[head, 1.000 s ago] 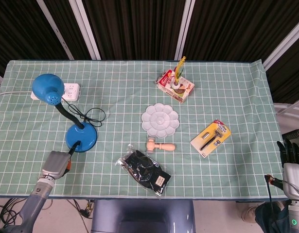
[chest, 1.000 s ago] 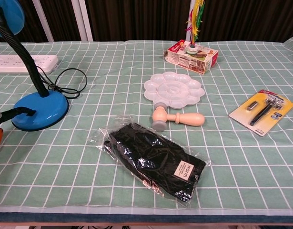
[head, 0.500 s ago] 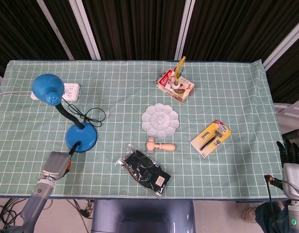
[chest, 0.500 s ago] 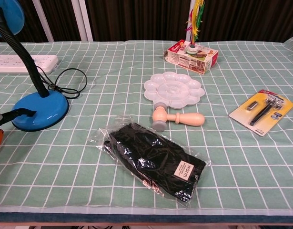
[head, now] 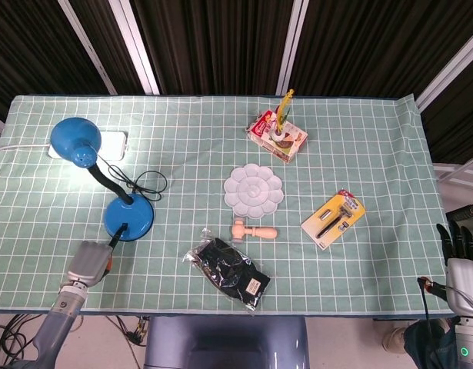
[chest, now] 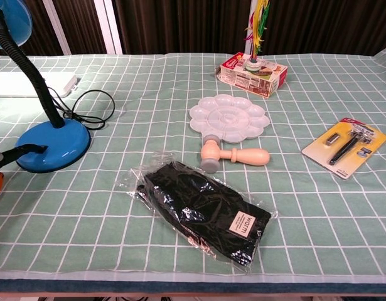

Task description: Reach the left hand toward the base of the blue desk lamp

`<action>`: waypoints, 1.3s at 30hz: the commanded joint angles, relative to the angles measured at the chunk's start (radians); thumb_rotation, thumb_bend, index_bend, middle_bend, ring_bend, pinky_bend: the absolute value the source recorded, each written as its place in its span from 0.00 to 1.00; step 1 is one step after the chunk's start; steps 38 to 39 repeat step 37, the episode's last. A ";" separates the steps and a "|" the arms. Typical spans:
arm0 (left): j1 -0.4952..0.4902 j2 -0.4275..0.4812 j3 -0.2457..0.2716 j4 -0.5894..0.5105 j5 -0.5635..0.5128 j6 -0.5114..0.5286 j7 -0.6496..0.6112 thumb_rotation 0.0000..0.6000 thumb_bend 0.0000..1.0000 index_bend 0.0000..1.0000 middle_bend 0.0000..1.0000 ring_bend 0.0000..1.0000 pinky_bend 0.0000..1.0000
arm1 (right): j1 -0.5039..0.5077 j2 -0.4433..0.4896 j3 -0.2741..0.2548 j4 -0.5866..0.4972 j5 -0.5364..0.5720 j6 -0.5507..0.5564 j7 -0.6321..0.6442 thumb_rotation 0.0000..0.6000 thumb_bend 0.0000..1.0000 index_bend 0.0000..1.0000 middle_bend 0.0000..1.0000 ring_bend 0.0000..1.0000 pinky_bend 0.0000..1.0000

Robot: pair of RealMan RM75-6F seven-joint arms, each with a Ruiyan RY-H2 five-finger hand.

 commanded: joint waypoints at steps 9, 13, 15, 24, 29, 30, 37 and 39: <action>0.023 -0.019 0.016 0.013 0.013 0.032 0.019 1.00 0.90 0.25 0.81 0.82 0.84 | 0.000 0.000 0.000 0.001 0.000 0.000 0.002 1.00 0.15 0.08 0.05 0.03 0.00; 0.037 -0.014 0.000 -0.011 0.051 0.102 0.010 1.00 0.90 0.24 0.81 0.82 0.84 | 0.000 0.000 0.001 0.001 0.001 -0.001 0.002 1.00 0.15 0.08 0.05 0.03 0.00; 0.046 -0.003 -0.007 -0.036 0.084 0.150 0.006 1.00 0.90 0.24 0.81 0.81 0.84 | 0.000 0.000 0.001 0.000 0.003 -0.002 0.002 1.00 0.15 0.08 0.05 0.03 0.00; 0.105 0.089 -0.021 -0.214 0.262 0.385 -0.031 1.00 0.66 0.12 0.38 0.33 0.41 | 0.000 0.000 0.001 -0.002 0.004 -0.001 -0.001 1.00 0.15 0.08 0.05 0.03 0.00; 0.156 0.189 0.004 -0.319 0.278 0.444 -0.045 1.00 0.59 0.09 0.20 0.13 0.26 | 0.000 0.001 0.000 -0.004 0.006 -0.003 -0.002 1.00 0.15 0.08 0.05 0.03 0.00; 0.171 0.212 0.015 -0.338 0.285 0.457 -0.059 1.00 0.58 0.09 0.18 0.11 0.25 | 0.000 0.002 0.000 -0.004 0.006 -0.003 -0.002 1.00 0.15 0.08 0.05 0.03 0.00; 0.229 0.305 0.062 -0.374 0.290 0.480 -0.171 1.00 0.50 0.06 0.07 0.00 0.11 | -0.001 0.003 0.000 -0.008 0.007 -0.003 -0.003 1.00 0.15 0.08 0.05 0.03 0.00; 0.229 0.305 0.062 -0.374 0.290 0.480 -0.171 1.00 0.50 0.06 0.07 0.00 0.11 | -0.001 0.003 0.000 -0.008 0.007 -0.003 -0.003 1.00 0.15 0.08 0.05 0.03 0.00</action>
